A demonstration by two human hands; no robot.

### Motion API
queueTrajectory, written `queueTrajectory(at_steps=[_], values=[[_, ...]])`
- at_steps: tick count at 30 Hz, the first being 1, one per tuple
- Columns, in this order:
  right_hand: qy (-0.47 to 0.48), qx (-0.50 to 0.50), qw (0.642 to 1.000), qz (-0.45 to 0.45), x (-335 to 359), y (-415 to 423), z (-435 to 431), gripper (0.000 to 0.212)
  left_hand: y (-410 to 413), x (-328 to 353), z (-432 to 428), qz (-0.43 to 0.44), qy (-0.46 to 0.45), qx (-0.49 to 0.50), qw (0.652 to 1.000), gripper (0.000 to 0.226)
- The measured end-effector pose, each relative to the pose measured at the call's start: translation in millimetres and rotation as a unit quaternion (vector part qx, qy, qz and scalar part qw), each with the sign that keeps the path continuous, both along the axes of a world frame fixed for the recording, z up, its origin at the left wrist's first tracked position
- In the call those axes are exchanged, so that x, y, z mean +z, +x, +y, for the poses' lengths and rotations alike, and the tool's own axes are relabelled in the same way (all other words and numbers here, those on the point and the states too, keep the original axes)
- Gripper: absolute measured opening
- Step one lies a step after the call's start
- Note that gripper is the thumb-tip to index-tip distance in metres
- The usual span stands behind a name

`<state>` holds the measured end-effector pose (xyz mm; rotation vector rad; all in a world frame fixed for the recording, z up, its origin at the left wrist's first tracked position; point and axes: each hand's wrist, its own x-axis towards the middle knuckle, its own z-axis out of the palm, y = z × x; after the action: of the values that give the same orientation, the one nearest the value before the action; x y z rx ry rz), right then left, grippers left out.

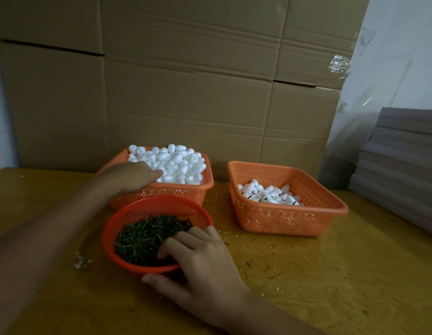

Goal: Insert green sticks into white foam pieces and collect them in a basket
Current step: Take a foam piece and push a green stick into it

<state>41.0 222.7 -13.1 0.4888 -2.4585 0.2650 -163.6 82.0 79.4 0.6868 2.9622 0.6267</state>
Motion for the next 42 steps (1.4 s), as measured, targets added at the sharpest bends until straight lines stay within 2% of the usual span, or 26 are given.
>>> queueTrajectory(at_steps=[2,6,11,14,16,20,24,27,29,32,34,35,37,39,40,42], values=[[0.004,-0.002,1.000,0.001,-0.1,0.3,0.1,0.039,1.2,-0.5,1.2,-0.049,0.017,-0.008,0.999,0.060],[0.004,-0.002,1.000,0.003,0.0,0.1,-1.0,0.039,-2.7,-2.4,3.2,-0.043,0.031,-0.008,0.999,0.054],[0.004,-0.003,1.000,0.002,-1.2,0.4,-0.4,0.039,-10.2,-2.8,-1.8,0.027,0.061,-0.005,0.998,0.030],[0.008,-0.005,1.000,0.001,-0.2,0.1,-0.9,0.040,-12.0,2.6,-3.1,0.035,0.084,0.029,0.995,0.005],[0.004,-0.004,1.000,0.001,0.1,0.2,-1.5,0.040,-12.5,7.2,-0.3,0.014,0.061,0.046,0.997,0.026],[0.001,0.002,1.000,-0.005,-0.8,0.5,-2.8,0.042,-16.2,7.4,10.5,-0.070,0.036,0.014,0.997,0.059],[0.009,0.000,1.000,-0.014,0.8,-0.5,-0.6,0.042,-22.3,0.6,12.3,-0.097,0.075,0.025,0.992,0.047],[0.013,-0.004,1.000,-0.010,1.3,-0.4,1.1,0.042,-24.3,-2.3,8.2,-0.092,0.086,-0.002,0.992,0.021],[0.012,-0.004,1.000,-0.009,0.3,0.1,0.4,0.042,-29.3,-5.6,4.5,-0.083,0.105,-0.008,0.991,0.036],[0.005,0.002,1.000,-0.004,-1.0,0.3,0.0,0.041,-31.3,-6.8,2.8,-0.008,0.169,0.014,0.986,0.042],[0.002,0.001,1.000,-0.002,-0.3,-0.1,0.0,0.041,-32.1,-5.5,4.6,0.013,0.281,0.051,0.958,0.051],[0.002,0.001,1.000,-0.003,0.1,-0.1,-0.1,0.041,-30.8,-3.1,4.9,0.001,0.355,0.067,0.932,0.054],[0.004,0.001,1.000,-0.009,0.6,0.5,-1.0,0.041,-21.8,4.6,1.4,-0.063,0.506,0.063,0.858,0.057],[0.009,0.001,1.000,-0.017,1.6,0.9,-1.6,0.041,-0.4,12.5,-2.3,-0.153,0.620,0.014,0.769,0.056],[0.012,0.001,1.000,-0.020,2.4,0.9,-1.8,0.041,11.8,14.7,-3.2,-0.183,0.639,-0.009,0.747,0.056],[0.012,-0.002,1.000,-0.021,3.8,1.5,-1.1,0.042,36.9,15.1,-0.7,-0.204,0.614,-0.042,0.762,0.058]])
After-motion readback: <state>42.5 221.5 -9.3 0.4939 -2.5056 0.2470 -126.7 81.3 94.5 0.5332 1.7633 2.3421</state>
